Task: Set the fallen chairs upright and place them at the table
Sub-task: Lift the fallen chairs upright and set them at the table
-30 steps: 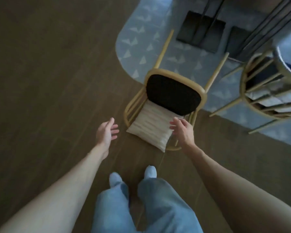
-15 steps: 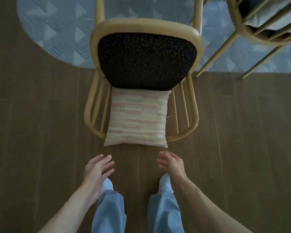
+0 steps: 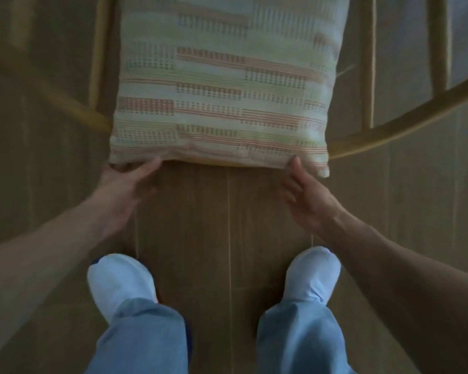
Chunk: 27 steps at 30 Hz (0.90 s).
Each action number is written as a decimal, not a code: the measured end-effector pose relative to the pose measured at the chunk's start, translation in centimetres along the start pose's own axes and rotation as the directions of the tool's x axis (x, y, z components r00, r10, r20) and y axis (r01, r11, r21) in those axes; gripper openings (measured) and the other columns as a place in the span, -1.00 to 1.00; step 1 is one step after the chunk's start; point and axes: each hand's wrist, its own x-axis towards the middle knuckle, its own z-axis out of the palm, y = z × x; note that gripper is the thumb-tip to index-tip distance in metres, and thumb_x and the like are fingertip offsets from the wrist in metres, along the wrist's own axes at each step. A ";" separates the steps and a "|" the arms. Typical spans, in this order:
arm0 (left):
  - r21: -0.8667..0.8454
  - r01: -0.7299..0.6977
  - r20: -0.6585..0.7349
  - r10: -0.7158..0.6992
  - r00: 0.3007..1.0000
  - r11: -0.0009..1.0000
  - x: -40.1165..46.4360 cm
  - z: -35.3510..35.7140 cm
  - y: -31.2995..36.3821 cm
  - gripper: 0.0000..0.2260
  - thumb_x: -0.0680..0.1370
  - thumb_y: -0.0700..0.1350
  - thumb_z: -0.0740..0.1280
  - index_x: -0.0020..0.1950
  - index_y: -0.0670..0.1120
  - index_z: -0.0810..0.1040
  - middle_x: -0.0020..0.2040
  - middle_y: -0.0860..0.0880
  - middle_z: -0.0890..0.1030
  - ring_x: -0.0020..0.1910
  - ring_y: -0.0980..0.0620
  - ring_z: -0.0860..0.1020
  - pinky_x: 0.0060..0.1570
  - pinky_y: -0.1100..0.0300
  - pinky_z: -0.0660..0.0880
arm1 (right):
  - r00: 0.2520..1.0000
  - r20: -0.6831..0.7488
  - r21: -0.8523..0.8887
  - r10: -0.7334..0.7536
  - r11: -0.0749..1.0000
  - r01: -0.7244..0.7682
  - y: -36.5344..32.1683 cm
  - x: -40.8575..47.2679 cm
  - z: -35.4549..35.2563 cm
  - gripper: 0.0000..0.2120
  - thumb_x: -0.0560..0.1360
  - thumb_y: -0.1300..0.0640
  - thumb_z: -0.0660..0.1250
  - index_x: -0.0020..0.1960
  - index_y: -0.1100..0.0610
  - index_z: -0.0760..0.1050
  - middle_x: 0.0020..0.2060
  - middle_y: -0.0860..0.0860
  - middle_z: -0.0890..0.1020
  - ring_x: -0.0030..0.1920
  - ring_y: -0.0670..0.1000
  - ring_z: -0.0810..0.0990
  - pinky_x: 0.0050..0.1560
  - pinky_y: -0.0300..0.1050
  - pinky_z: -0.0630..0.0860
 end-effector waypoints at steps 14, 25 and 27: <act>-0.088 -0.074 0.000 0.074 0.997 0.993 -5.6 -0.4 3.6 -0.46 0.49 -0.32 0.38 0.47 -0.16 0.43 0.27 -0.05 0.65 0.17 0.05 0.66 0.05 0.20 0.63 | 0.993 -0.110 0.010 -0.032 0.999 0.033 -4.5 -6.7 0.2 -0.66 0.42 0.15 0.48 0.19 0.03 0.60 0.03 -0.04 0.75 0.09 -0.07 0.70 0.19 -0.06 0.57; 0.022 0.120 -0.114 -0.117 0.987 0.992 -32.6 -0.1 16.5 -0.42 0.21 -0.13 0.58 0.21 -0.20 0.60 0.07 -0.13 0.73 0.01 -0.11 0.72 -0.12 0.01 0.68 | 0.921 -0.388 -0.141 0.042 0.985 -0.104 -15.7 -34.6 3.8 -0.47 0.19 0.01 0.63 0.09 0.17 0.63 -0.17 0.04 0.74 -0.28 -0.04 0.67 -0.43 -0.21 0.53; 0.037 0.136 -0.107 -0.131 0.986 0.990 -36.3 -0.1 19.9 -0.37 0.13 -0.08 0.62 0.16 -0.22 0.61 -0.02 -0.14 0.75 -0.08 -0.11 0.74 -0.08 -0.03 0.67 | 0.917 -0.394 -0.154 0.059 0.980 -0.129 -18.2 -38.8 5.4 -0.48 0.16 0.00 0.66 0.04 0.19 0.65 -0.30 0.01 0.73 -0.45 -0.09 0.63 -0.47 -0.23 0.51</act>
